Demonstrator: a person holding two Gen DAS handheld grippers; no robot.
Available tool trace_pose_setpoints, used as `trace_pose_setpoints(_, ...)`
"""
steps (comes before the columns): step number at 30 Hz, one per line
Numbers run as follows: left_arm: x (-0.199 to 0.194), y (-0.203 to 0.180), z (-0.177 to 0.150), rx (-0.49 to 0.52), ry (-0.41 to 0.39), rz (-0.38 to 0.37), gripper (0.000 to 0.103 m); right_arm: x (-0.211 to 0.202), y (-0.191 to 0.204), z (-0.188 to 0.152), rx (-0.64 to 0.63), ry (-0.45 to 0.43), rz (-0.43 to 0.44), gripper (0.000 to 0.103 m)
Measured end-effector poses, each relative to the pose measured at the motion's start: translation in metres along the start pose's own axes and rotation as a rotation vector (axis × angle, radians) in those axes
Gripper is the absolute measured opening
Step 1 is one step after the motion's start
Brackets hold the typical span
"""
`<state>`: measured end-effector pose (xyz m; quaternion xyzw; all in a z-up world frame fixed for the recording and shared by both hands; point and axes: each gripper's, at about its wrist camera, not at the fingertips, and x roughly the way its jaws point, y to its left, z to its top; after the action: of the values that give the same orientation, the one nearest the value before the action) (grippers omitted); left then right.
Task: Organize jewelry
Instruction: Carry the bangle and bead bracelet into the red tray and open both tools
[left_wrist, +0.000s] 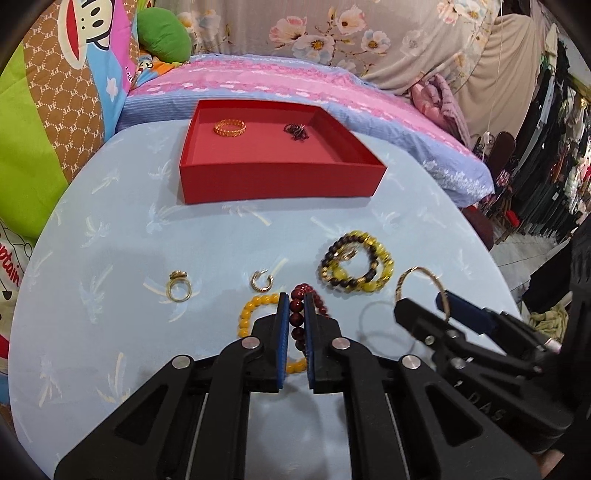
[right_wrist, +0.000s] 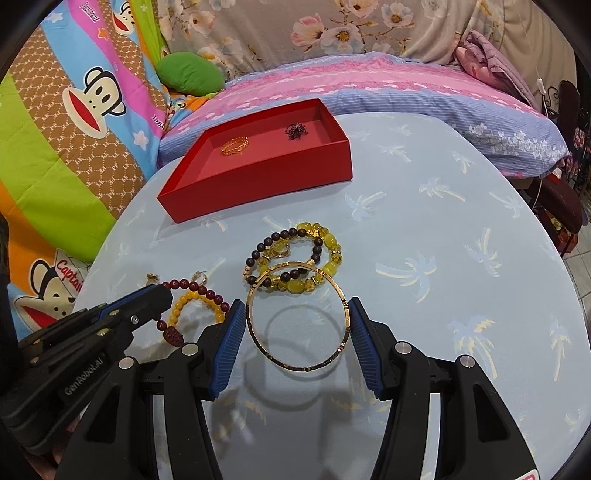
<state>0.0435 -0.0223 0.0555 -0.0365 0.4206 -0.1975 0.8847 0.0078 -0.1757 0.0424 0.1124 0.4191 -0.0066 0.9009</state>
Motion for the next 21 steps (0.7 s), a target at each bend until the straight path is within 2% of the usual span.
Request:
trace_pose_setpoints(7,-0.013,-0.005,0.022,-0.007,-0.026,-0.040,0.007,-0.008,0.003,0.016,-0.005,-0.027,0.024,0.054)
trace_pose_setpoints(13,-0.018,-0.008,0.053,-0.021,-0.059,-0.089,0.007,-0.007,0.006,0.042,-0.012,-0.061,0.039,0.054)
trace_pose_setpoints(21,-0.003,-0.002,0.106,-0.018,-0.112,-0.078,0.007,0.008,0.013,0.091,-0.043,-0.111,0.048,0.054)
